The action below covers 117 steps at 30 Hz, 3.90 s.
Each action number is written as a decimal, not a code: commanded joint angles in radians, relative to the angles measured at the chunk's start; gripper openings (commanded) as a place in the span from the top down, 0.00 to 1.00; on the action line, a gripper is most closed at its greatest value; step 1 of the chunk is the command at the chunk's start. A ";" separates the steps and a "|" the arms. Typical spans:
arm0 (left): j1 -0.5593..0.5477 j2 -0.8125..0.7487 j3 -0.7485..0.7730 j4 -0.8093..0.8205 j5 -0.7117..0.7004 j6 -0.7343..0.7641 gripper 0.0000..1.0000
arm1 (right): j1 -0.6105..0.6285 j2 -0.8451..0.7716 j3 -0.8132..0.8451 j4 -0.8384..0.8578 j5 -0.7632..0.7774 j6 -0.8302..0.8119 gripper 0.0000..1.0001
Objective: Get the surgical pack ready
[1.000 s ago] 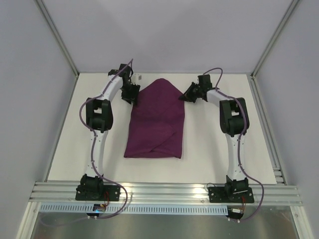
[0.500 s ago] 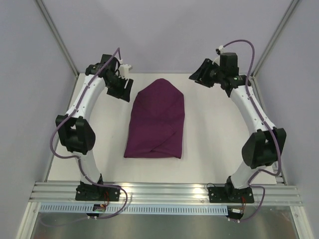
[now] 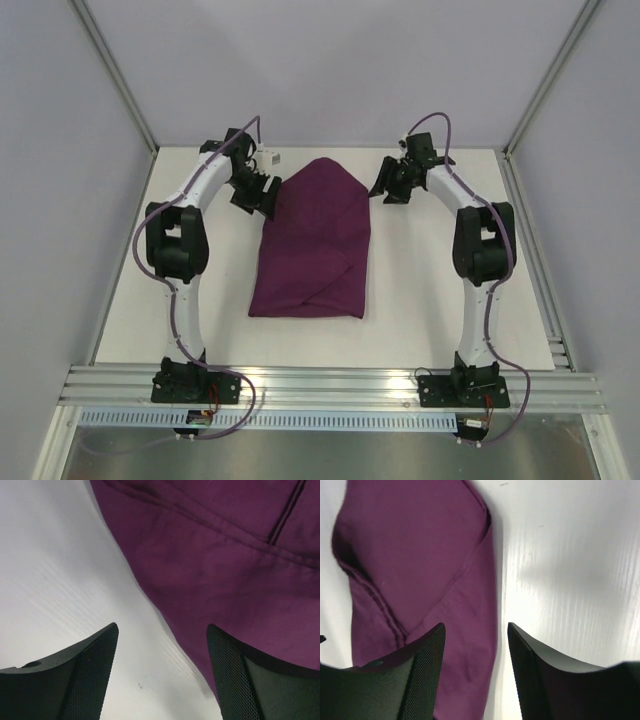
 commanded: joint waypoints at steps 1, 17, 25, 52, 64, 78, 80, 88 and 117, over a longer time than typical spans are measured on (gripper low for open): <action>0.002 0.037 0.072 0.103 0.108 -0.080 0.20 | -0.005 0.095 0.162 -0.051 -0.024 -0.037 0.44; 0.002 0.301 0.253 0.258 -0.026 -0.223 0.28 | -0.005 0.408 0.330 0.020 -0.099 0.035 0.58; 0.002 0.364 0.328 0.281 0.161 -0.241 0.42 | -0.007 0.431 0.393 0.028 -0.142 0.058 0.75; 0.025 -0.191 -0.086 0.195 0.255 -0.053 1.00 | -0.001 -0.220 -0.200 0.106 -0.279 0.060 1.00; 0.025 -0.455 -0.411 0.125 0.330 0.088 1.00 | 0.064 -0.527 -0.575 0.105 -0.312 -0.009 0.99; 0.025 -0.550 -0.767 0.175 0.278 0.250 1.00 | 0.154 -0.555 -0.896 0.177 -0.242 -0.022 0.75; 0.025 -0.549 -0.777 0.187 0.264 0.262 1.00 | 0.153 -0.557 -0.859 0.142 -0.234 -0.052 0.53; 0.025 -0.543 -0.795 0.192 0.246 0.320 1.00 | 0.151 -0.531 -0.548 -0.024 -0.180 -0.101 0.23; 0.025 -0.526 -0.812 0.229 0.226 0.273 1.00 | 0.251 0.333 0.166 -0.144 -0.568 0.172 0.61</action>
